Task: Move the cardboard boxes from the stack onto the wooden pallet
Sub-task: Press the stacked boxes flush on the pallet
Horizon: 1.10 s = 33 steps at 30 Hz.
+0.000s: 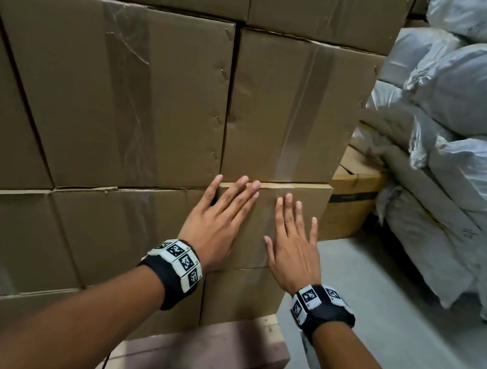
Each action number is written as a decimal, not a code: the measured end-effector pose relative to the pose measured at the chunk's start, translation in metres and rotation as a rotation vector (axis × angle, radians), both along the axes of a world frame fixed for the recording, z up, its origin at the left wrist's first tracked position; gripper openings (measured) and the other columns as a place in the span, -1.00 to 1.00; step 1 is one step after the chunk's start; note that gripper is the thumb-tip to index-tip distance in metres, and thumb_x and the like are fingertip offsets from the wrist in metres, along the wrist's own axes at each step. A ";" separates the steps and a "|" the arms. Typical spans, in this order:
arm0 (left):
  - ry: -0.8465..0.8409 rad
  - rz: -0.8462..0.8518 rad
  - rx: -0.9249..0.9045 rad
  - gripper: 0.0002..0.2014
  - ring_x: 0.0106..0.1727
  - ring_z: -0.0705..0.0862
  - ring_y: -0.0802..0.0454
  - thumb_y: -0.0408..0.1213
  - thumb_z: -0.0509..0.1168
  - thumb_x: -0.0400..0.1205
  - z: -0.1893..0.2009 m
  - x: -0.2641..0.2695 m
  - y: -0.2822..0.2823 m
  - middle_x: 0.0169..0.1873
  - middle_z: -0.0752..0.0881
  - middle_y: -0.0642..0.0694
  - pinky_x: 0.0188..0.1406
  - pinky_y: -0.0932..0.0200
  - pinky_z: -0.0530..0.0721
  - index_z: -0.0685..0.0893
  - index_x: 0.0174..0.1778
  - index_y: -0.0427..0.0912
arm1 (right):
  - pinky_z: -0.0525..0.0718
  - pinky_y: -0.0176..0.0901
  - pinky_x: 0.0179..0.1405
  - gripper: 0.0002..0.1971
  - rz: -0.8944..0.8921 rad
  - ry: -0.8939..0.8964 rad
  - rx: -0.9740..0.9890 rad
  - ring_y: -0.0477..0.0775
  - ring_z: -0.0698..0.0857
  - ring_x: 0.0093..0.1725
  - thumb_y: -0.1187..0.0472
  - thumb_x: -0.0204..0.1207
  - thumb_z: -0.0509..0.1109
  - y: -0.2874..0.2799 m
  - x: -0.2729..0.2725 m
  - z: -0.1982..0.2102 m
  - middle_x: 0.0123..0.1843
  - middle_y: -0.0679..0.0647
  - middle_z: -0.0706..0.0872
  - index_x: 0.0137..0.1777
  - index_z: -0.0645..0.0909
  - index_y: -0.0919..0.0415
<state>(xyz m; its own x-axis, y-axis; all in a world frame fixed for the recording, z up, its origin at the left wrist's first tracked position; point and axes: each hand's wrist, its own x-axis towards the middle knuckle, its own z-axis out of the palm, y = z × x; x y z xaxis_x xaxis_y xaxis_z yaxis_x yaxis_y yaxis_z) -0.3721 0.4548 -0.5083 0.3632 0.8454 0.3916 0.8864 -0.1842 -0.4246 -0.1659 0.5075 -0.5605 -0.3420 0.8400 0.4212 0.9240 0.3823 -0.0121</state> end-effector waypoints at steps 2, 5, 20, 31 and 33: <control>-0.001 0.010 -0.012 -0.11 0.83 -0.35 -0.19 -0.08 0.10 0.73 0.004 0.003 -0.002 0.82 -0.36 -0.20 0.77 -0.42 -0.24 -0.29 0.82 -0.29 | -0.09 0.39 0.82 -0.17 -0.003 -0.010 -0.032 0.15 -0.26 0.86 -0.13 0.84 0.04 0.000 -0.002 0.005 0.86 0.04 -0.43 0.84 -0.42 0.09; 0.008 0.051 -0.045 -0.10 0.82 -0.38 -0.21 -0.06 0.10 0.74 0.008 0.006 -0.003 0.80 -0.41 -0.21 0.76 -0.42 -0.26 -0.32 0.82 -0.30 | -0.14 0.38 0.82 -0.15 -0.010 -0.023 -0.112 0.16 -0.30 0.85 -0.14 0.84 0.04 -0.003 -0.004 0.014 0.84 0.04 -0.50 0.82 -0.49 0.09; 0.077 0.199 -0.384 -0.22 0.82 -0.39 -0.19 -0.16 -0.02 0.77 0.050 0.026 -0.026 0.81 -0.37 -0.19 0.68 -0.53 -0.33 -0.30 0.82 -0.27 | -0.08 0.45 0.80 -0.19 -0.007 -0.158 -0.504 0.15 -0.22 0.87 0.14 0.84 0.14 -0.033 0.004 0.082 0.89 -0.06 -0.31 0.86 -0.36 0.05; -0.321 0.217 -0.776 -0.44 0.47 0.63 -0.25 -0.03 0.17 0.73 0.138 0.094 -0.149 0.61 0.52 -0.14 0.38 -0.23 0.61 0.33 0.66 -0.07 | 0.72 0.07 0.06 -0.60 -0.077 0.086 -0.710 0.25 0.76 0.24 0.02 0.74 0.26 -0.186 0.090 0.160 0.36 0.01 0.76 0.56 0.54 -0.13; -0.421 0.264 -0.831 -0.54 0.28 0.72 -0.23 -0.02 0.15 0.74 0.170 0.112 -0.171 0.42 0.65 -0.09 0.16 -0.14 0.70 0.40 0.57 -0.02 | 0.73 0.05 0.03 -0.67 -0.107 0.133 -0.769 0.20 0.78 0.21 -0.02 0.75 0.27 -0.210 0.111 0.188 0.24 -0.03 0.83 0.48 0.60 -0.18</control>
